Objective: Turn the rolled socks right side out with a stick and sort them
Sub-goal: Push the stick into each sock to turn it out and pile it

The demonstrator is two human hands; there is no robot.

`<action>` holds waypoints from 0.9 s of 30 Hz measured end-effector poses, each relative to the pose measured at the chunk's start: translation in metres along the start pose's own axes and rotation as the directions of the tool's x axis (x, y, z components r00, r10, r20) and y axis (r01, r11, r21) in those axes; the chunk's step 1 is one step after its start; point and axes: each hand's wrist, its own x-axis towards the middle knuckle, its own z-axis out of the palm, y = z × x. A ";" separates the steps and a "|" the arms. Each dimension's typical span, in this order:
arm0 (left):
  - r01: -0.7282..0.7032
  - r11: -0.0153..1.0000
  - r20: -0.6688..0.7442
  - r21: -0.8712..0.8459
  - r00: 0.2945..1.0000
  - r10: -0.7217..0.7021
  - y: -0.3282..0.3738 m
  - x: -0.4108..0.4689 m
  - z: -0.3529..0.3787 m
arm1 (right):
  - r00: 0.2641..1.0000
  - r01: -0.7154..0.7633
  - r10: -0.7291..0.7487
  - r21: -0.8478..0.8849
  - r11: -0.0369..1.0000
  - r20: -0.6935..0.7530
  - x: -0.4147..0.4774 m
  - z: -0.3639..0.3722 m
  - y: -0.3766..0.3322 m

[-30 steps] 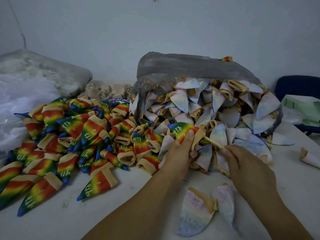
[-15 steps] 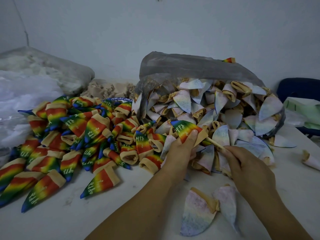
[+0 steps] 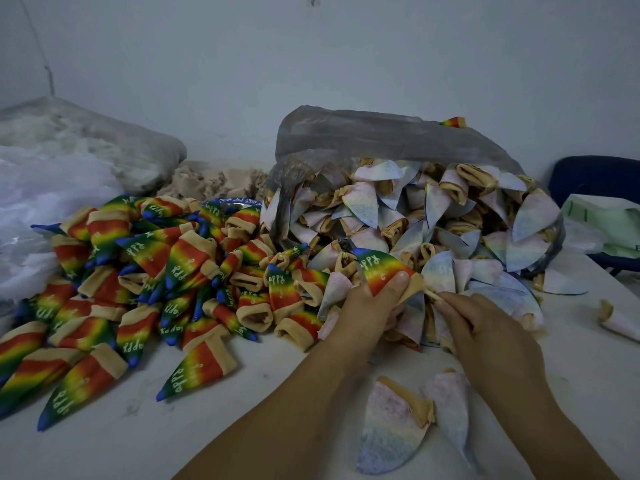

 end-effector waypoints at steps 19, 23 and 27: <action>-0.057 0.982 0.117 0.179 0.993 0.036 0.000 -0.003 0.006 | 0.993 -0.111 0.111 -0.003 0.994 -0.043 -0.005 0.005 -0.004; -0.014 0.994 -0.107 -0.106 0.994 0.003 0.000 0.005 0.002 | 0.998 -0.061 0.061 -0.030 0.998 -0.003 0.000 0.003 0.001; 0.073 0.796 -0.075 -0.601 0.986 -0.148 0.007 0.014 -0.009 | 0.988 -0.142 0.144 -0.042 0.989 0.047 0.005 -0.003 0.017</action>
